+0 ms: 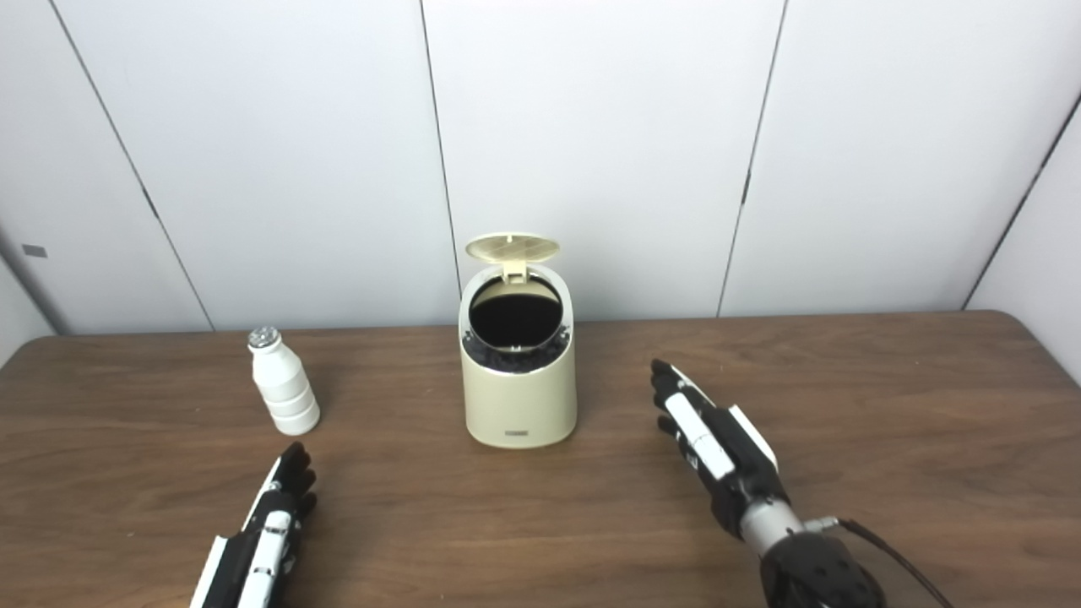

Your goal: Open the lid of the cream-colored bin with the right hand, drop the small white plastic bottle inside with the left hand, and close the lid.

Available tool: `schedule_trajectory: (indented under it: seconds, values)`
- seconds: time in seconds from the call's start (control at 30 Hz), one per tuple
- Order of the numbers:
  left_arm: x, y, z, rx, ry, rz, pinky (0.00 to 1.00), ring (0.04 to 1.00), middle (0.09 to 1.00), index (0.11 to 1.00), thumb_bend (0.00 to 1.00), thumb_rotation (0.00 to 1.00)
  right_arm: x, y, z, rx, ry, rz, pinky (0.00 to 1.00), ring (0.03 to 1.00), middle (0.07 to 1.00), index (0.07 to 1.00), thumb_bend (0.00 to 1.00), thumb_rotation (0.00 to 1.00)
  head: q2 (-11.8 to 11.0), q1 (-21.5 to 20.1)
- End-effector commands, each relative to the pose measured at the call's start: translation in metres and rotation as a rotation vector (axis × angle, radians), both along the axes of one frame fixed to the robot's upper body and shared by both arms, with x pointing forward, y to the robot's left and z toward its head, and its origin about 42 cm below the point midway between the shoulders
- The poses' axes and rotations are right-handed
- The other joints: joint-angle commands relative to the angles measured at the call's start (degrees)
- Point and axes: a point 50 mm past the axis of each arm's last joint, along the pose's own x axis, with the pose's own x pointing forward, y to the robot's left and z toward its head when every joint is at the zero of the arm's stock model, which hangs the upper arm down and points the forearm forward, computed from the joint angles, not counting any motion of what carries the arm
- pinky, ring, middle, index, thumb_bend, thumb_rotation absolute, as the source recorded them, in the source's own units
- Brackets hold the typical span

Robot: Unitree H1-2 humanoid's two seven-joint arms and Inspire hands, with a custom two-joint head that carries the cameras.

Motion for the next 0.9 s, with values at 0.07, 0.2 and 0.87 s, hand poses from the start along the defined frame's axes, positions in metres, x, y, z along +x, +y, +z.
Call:
schedule_trajectory:
  seconds: [0.07,0.2,0.87]
  values:
    - [-0.012,0.000,-0.013,-0.021,0.044,-0.007,1.00,0.998,1.000,1.000,0.25,0.80,-0.018,0.002,0.014,0.070,-0.102,0.034,1.00,0.999,0.999,0.999,0.61,0.92,0.89,0.14]
    - [-0.012,0.001,-0.011,-0.024,0.046,-0.003,1.00,0.992,0.999,1.000,0.27,0.82,-0.033,0.004,0.009,0.091,-0.114,0.019,1.00,1.000,1.000,1.000,0.63,0.95,1.89,0.23]
    - [-0.012,0.004,-0.008,-0.042,0.040,-0.007,1.00,0.999,1.000,1.000,0.31,0.85,-0.096,-0.009,-0.041,-0.103,-0.187,-0.077,1.00,1.000,1.000,0.989,0.63,1.00,4.52,2.34]
